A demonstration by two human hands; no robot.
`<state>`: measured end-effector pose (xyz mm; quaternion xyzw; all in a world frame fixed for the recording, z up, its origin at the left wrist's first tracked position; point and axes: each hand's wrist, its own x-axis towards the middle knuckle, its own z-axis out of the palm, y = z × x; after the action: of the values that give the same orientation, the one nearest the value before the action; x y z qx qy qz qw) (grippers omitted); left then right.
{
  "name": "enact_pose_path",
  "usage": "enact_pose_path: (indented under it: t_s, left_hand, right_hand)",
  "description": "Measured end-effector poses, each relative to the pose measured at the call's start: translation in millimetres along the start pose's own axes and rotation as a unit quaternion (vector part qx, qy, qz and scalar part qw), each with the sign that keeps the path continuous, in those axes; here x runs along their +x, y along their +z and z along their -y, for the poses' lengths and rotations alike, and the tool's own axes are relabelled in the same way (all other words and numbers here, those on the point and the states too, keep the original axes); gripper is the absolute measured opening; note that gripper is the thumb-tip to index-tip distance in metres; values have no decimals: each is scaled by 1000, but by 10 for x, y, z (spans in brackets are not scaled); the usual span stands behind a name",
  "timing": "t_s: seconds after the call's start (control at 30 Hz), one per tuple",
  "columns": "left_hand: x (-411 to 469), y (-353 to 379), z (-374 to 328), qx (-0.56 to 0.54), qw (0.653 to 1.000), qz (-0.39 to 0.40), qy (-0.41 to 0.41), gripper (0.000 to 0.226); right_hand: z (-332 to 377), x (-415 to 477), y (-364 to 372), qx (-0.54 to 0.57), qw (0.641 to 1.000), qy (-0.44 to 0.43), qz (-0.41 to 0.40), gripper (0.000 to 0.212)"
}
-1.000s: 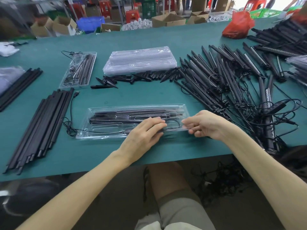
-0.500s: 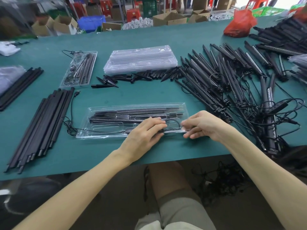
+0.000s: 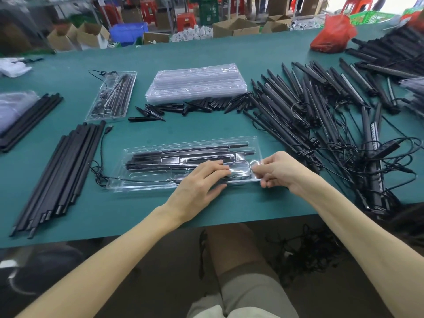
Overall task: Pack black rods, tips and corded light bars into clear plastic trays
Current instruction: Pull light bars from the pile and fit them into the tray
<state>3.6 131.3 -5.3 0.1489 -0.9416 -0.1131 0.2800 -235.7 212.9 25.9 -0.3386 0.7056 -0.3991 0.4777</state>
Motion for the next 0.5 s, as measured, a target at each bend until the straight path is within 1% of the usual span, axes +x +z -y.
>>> enact_pose_path:
  t_s: [0.27, 0.5]
  left_hand:
    - [6, 19, 23, 0, 1000, -2, -3, 29]
    - [8, 27, 3, 1, 1000, -7, -1, 28]
  right_hand:
    - [-18, 22, 21, -31, 999, -19, -12, 19]
    - [-34, 21, 35, -28, 999, -21, -19, 18]
